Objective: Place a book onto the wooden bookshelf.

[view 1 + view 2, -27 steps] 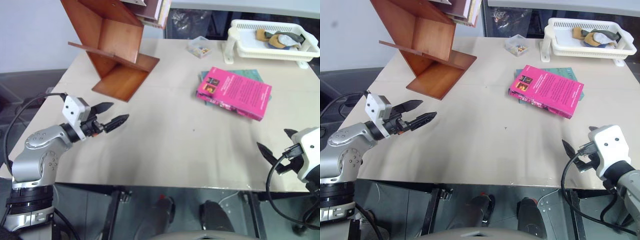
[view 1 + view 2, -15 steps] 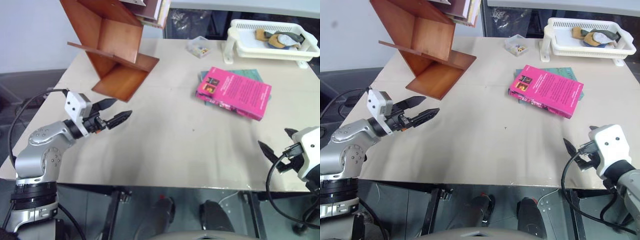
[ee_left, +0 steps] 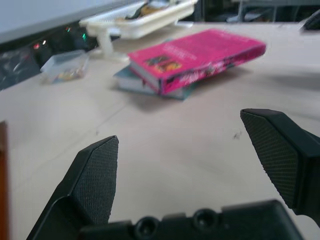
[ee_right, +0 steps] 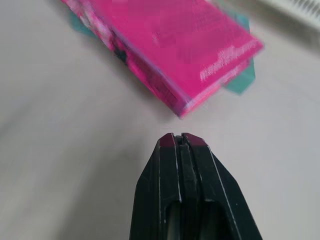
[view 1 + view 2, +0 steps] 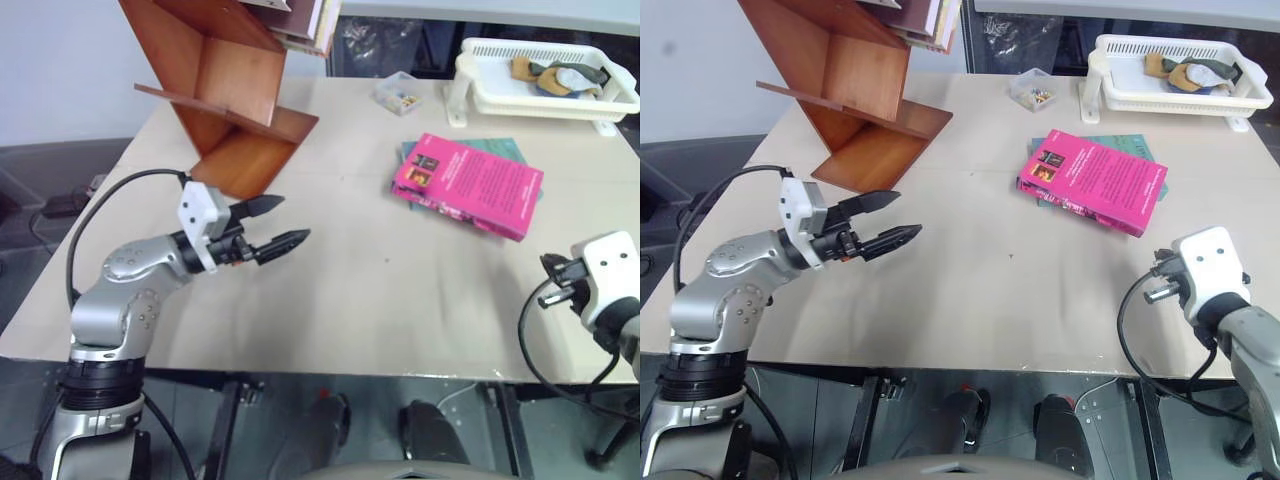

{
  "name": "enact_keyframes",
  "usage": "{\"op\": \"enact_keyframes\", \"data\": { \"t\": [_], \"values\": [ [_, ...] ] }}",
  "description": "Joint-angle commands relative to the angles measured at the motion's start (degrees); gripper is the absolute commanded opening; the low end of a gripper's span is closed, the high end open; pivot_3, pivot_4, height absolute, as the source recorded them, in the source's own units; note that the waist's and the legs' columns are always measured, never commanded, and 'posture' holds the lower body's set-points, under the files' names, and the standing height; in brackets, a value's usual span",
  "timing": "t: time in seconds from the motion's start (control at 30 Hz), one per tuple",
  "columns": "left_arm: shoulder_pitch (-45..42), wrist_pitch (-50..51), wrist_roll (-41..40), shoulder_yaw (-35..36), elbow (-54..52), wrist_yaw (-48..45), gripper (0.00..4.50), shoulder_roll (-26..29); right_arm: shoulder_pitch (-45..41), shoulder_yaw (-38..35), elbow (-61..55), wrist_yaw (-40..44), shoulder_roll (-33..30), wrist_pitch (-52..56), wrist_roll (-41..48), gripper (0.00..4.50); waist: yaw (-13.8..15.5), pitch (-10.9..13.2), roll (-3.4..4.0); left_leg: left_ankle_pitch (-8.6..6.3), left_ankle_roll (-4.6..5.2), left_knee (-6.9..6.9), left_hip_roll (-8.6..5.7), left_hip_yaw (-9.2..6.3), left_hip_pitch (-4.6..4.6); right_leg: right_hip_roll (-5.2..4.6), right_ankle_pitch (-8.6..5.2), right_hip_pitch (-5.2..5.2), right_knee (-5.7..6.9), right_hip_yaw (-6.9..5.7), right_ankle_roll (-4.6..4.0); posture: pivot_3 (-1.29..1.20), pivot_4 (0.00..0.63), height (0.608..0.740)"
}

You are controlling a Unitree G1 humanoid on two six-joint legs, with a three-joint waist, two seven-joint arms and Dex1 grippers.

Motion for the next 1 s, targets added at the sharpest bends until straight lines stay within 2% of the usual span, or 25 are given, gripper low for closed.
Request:
{"op": "enact_keyframes", "data": {
  "t": [0.03, 0.27, 0.47, 0.63, 0.77, 1.0],
  "values": [
    [-1.4, -0.1, -0.8, -1.6, -3.4, 1.9, 4.5, -2.6, -3.9, 1.7, 7.7, -1.2, -3.0, -1.5, -4.3, 0.05, 0.0, 0.0, 0.01, 0.0, 0.0, 0.01, -0.02, 0.02, 0.0, -0.01, 0.0, 0.01, 0.0, 0.01, 0.0, 0.0, 0.15, 0.74],
    [-2.3, 0.3, 0.0, -5.3, -5.3, 5.7, 4.5, -7.5, -10.7, 5.6, 18.8, 0.9, -4.5, -7.1, -7.1, 0.05, -0.2, 0.0, 0.04, 0.11, -0.18, 0.01, -0.01, 0.02, -0.04, 0.0, 0.0, 0.01, 0.03, 0.02, 0.0, 0.0, 0.15, 0.74],
    [-2.1, 1.5, -0.4, -6.2, -5.8, 7.5, 4.5, -8.8, -19.5, 11.9, 26.5, 1.3, -1.2, -12.4, -8.8, 0.05, -0.5, 0.0, 0.04, 0.12, -0.19, 0.01, 0.0, 0.03, -0.02, 0.02, 0.0, 0.01, 0.05, 0.04, 0.0, 0.0, 0.15, 0.74],
    [-2.6, 2.8, -0.3, -7.1, -5.3, 9.8, 4.5, -10.7, -24.2, 15.9, 28.2, 2.9, 2.1, -15.6, -8.8, 0.05, -0.7, 0.0, 0.04, 0.13, -0.2, 0.01, -0.01, 0.02, -0.05, 0.02, 0.0, 0.0, 0.04, 0.03, 0.0, 0.0, 0.15, 0.74],
    [-3.8, 7.2, -2.4, -6.8, -6.0, 14.6, 4.5, -14.5, -26.1, 18.9, 28.0, 4.0, 4.6, -17.2, -9.2, 0.05, -0.7, 0.0, 0.04, 0.13, -0.2, 0.02, -0.02, 0.01, -0.05, 0.02, 0.01, 0.0, 0.04, 0.03, 0.0, 0.0, 0.15, 0.74],
    [-8.6, 21.6, -8.3, -4.3, -3.9, 25.8, 4.5, -19.3, -29.6, 21.7, 30.1, 3.6, 8.3, -18.7, -10.4, 0.05, -1.1, 0.0, 0.04, 0.14, -0.2, 0.05, -0.03, -0.01, -0.05, 0.05, 0.01, 0.0, 0.08, 0.02, 0.0, 0.0, 0.15, 0.74]
  ]
}}
